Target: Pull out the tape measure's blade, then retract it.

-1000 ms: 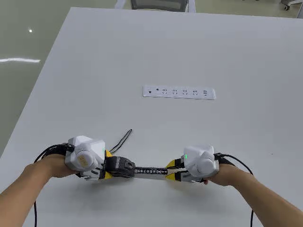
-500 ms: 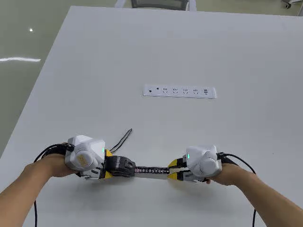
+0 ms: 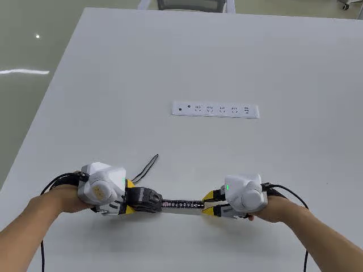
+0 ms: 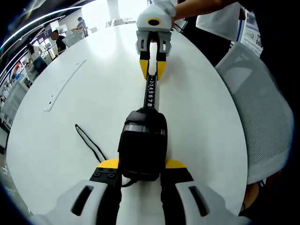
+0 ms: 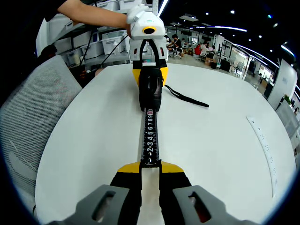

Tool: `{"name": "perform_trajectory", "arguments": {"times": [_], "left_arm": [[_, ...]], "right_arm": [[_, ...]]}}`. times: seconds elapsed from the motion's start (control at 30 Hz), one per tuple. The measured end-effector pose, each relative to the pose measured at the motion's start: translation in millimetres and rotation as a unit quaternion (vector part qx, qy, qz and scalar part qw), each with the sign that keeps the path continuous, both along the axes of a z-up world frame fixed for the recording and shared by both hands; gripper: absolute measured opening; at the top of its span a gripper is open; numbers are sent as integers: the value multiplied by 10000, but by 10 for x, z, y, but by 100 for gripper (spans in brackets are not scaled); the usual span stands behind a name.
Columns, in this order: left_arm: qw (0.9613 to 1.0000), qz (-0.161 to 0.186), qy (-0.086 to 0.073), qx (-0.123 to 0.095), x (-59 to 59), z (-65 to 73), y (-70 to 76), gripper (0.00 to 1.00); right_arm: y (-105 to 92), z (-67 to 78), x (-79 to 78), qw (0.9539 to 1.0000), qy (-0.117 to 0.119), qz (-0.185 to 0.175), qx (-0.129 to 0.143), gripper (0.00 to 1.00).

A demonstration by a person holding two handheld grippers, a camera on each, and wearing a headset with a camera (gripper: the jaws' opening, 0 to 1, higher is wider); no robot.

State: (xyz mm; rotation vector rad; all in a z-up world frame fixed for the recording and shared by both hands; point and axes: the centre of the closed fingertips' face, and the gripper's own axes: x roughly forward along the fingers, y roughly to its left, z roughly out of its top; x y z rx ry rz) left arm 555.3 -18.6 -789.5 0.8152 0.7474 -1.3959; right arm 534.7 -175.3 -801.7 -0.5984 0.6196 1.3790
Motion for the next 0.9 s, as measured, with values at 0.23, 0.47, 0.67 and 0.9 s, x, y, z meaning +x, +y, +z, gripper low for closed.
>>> {"name": "perform_trajectory", "arguments": {"times": [0.23,0.47,0.67,0.9], "left_arm": [[10000,-2,-1,1,-2,-6,1,28],[10000,-1,-3,4,-2,-1,-5,28],[10000,-4,-2,5,-1,-2,-5,28],[10000,0,2,5,-5,-1,0,28]], "right_arm": [[-32,-4,-9,10000,7,3,-14,11],[-67,-5,-10,10000,9,0,-34,11],[-93,0,-13,10000,17,-15,-49,11],[-108,14,-20,10000,-1,-12,-55,11]]}}
